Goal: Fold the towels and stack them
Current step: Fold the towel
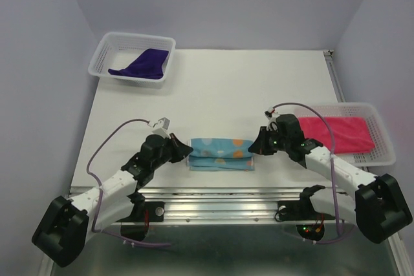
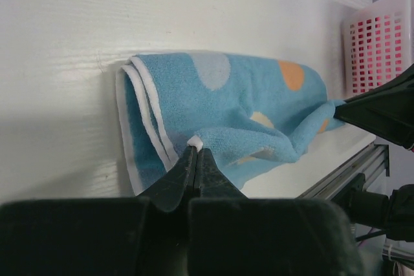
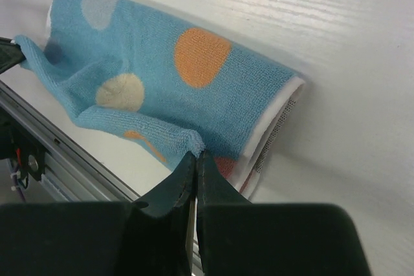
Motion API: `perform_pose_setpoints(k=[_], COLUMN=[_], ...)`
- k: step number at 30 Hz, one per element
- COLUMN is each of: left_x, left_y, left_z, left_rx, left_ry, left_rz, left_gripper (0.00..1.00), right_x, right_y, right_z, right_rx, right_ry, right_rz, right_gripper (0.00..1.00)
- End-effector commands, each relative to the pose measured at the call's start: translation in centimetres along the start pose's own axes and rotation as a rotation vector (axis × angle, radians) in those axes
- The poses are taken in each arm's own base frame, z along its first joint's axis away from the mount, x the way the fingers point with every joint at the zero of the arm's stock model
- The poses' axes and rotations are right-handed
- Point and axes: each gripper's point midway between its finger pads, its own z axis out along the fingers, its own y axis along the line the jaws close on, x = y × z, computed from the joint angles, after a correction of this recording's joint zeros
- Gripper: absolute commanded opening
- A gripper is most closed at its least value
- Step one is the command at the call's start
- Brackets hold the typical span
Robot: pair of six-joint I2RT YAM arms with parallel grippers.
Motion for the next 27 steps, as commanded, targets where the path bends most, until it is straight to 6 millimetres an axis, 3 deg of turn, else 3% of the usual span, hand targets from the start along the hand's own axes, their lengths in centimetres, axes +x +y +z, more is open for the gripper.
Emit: perform_pose_setpoints(k=[1,7,11,12,13,15,17,18,22,27], left_x=[0.1,1.4,2.5,2.8,3.4,3.8,3.7,3.4,1.7,-1.0], left_y=[-1.3,-0.7,0.5,0.5,0.9,-0.1,-0.4,-0.4,-0.1,0.4], left_z=[-0.7,-0.9,-0.9,-1.0,-1.3,-1.9,-2.6,-2.8,-3.7,-3.7], left_rx=[0.079,0.074,0.0,-0.003,-0.018,0.023,0.026,0.02,-0.029,-0.112], left_ry=[-0.017,0.032,0.09,0.1,0.126,0.156,0.148,0.137,0.057,-0.051], left_rz=[-0.018,-0.026,-0.059,-0.065,-0.078,-0.091,-0.106,-0.119,-0.118,-0.097], left_gripper=[0.0,0.0,0.03,0.08,0.28,0.43,0.7,0.96,0.99,0.99], right_x=[0.9,1.9,3.5,4.0,4.1,4.4,4.1,3.8,2.5,0.2], right_y=[0.9,0.6,0.2,0.3,0.7,1.3,1.3,1.2,0.6,-0.6], right_z=[-0.2,0.0,-0.2,-0.4,-0.7,-1.3,-2.1,-2.4,-3.3,-2.3], right_rx=[-0.051,-0.053,-0.046,-0.057,-0.077,-0.095,-0.077,-0.063,0.011,0.115], right_ry=[0.012,0.033,0.069,0.08,0.079,0.082,0.058,0.045,-0.001,-0.038], right_rz=[0.005,0.03,0.082,0.093,0.096,0.105,0.084,0.075,0.052,0.063], right_gripper=[0.01,0.06,0.22,0.23,0.24,0.38,0.55,0.63,1.0,1.0])
